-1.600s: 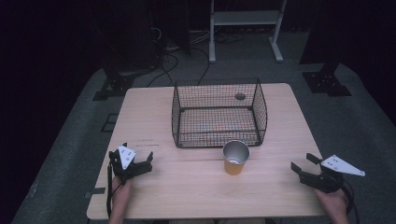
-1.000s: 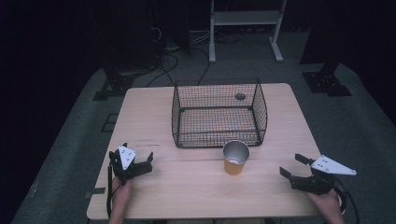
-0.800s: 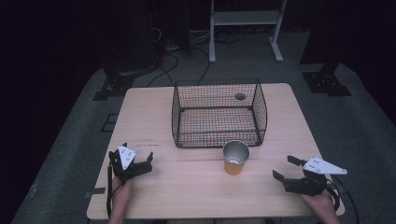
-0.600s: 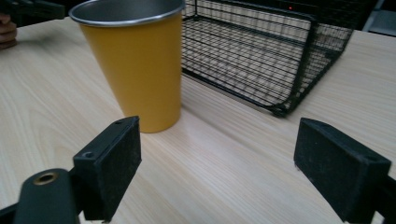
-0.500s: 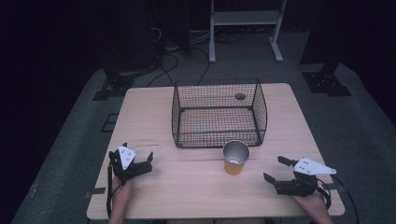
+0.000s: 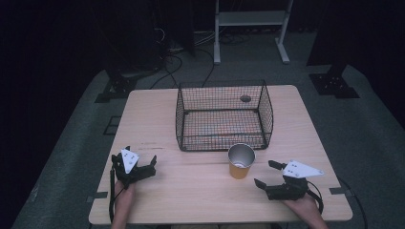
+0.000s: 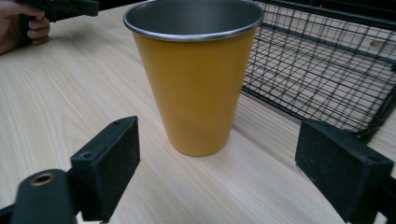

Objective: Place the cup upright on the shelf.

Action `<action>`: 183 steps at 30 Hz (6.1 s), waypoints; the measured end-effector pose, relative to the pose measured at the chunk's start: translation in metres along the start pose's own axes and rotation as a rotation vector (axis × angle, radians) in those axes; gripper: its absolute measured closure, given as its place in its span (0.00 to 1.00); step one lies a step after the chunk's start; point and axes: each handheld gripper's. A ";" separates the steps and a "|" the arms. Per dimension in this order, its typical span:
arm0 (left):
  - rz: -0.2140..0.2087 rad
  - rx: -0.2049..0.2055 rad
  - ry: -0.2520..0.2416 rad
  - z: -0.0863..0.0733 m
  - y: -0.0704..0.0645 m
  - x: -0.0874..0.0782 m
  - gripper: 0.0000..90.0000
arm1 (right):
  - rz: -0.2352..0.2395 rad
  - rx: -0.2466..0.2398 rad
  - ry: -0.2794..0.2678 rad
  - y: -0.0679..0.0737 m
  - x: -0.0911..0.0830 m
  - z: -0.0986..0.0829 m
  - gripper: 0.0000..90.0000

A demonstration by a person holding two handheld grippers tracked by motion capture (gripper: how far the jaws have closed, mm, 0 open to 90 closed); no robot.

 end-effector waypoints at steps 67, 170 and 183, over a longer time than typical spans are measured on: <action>-0.005 0.004 -0.002 0.000 0.000 0.000 0.00 | 0.082 0.011 0.001 0.010 0.054 0.059 0.17; -0.010 -0.033 -0.008 0.000 0.004 -0.001 0.00 | 0.322 -0.126 0.148 -0.066 0.206 0.186 0.13; -0.011 -0.034 -0.010 -0.001 0.004 -0.001 0.00 | 0.310 -0.163 0.218 -0.058 0.225 0.174 0.08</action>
Point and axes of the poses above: each handheld gripper's, and its own axes: x roughly forward along the jaws, z roughly out of its top, y roughly to its left, and after that the axes turned 5 degrees about -z, right-handed
